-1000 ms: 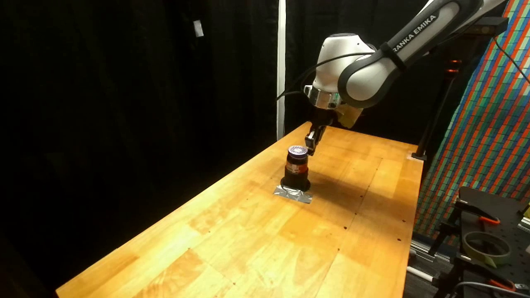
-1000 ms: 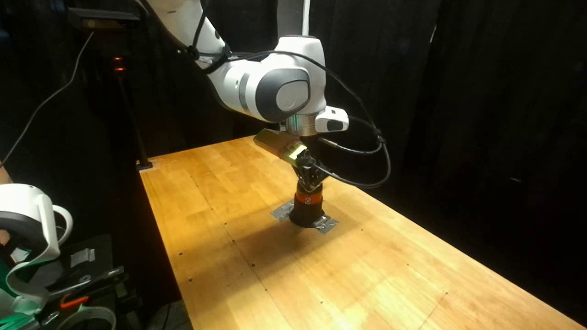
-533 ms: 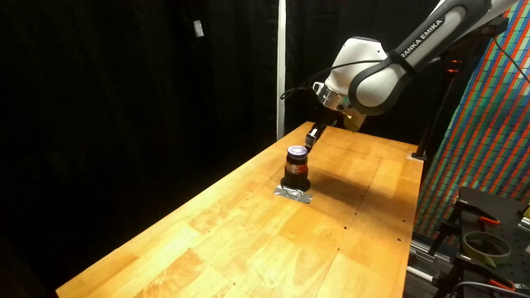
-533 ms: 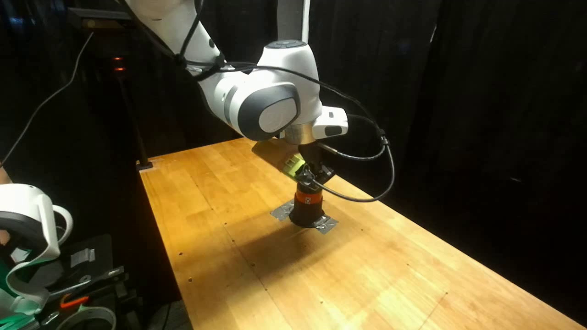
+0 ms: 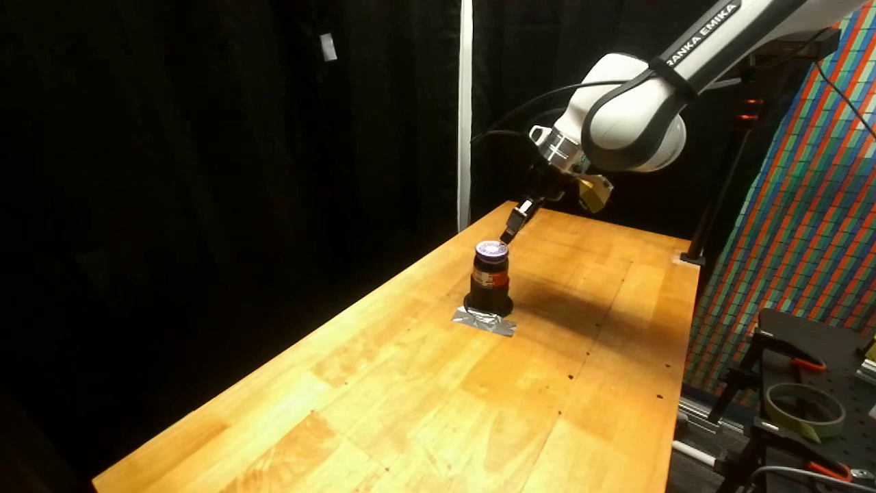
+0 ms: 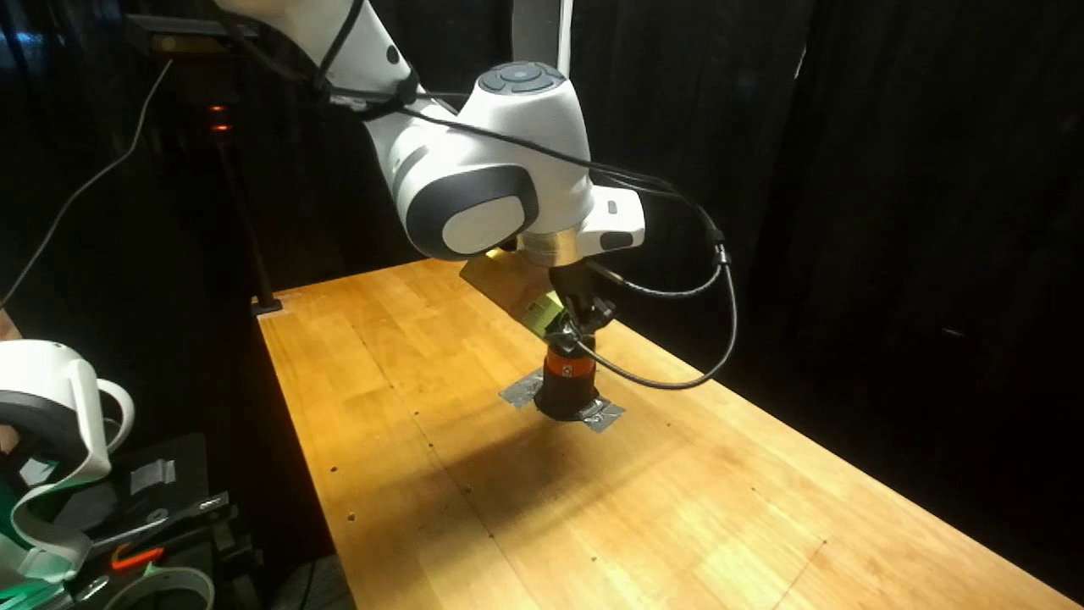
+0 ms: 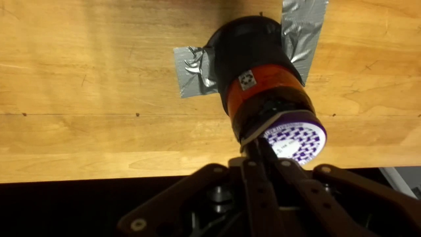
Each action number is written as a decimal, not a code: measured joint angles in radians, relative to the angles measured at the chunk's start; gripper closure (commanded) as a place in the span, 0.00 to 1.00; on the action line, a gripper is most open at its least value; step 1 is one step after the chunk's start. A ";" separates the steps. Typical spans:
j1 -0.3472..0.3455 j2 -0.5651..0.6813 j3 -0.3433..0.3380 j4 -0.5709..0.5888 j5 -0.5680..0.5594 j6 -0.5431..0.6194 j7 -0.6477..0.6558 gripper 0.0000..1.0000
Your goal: Put the rubber band on the jar.
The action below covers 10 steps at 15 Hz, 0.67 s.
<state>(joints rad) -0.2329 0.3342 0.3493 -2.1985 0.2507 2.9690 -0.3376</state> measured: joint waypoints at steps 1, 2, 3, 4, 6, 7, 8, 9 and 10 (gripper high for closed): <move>-0.056 -0.005 0.064 0.000 0.059 0.001 -0.058 0.90; -0.116 -0.009 0.132 0.002 0.124 0.002 -0.121 0.91; -0.175 -0.010 0.200 0.004 0.189 0.002 -0.185 0.90; -0.232 -0.010 0.265 0.007 0.250 0.002 -0.248 0.91; -0.325 -0.009 0.365 0.009 0.341 0.002 -0.350 0.79; -0.361 -0.007 0.401 0.009 0.371 0.002 -0.391 0.64; -0.387 -0.007 0.423 0.009 0.383 0.000 -0.416 0.57; -0.398 -0.009 0.427 0.008 0.383 -0.003 -0.419 0.50; -0.396 -0.016 0.411 0.003 0.364 -0.021 -0.409 0.43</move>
<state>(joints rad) -0.6288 0.3182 0.7601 -2.1953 0.6144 2.9484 -0.7467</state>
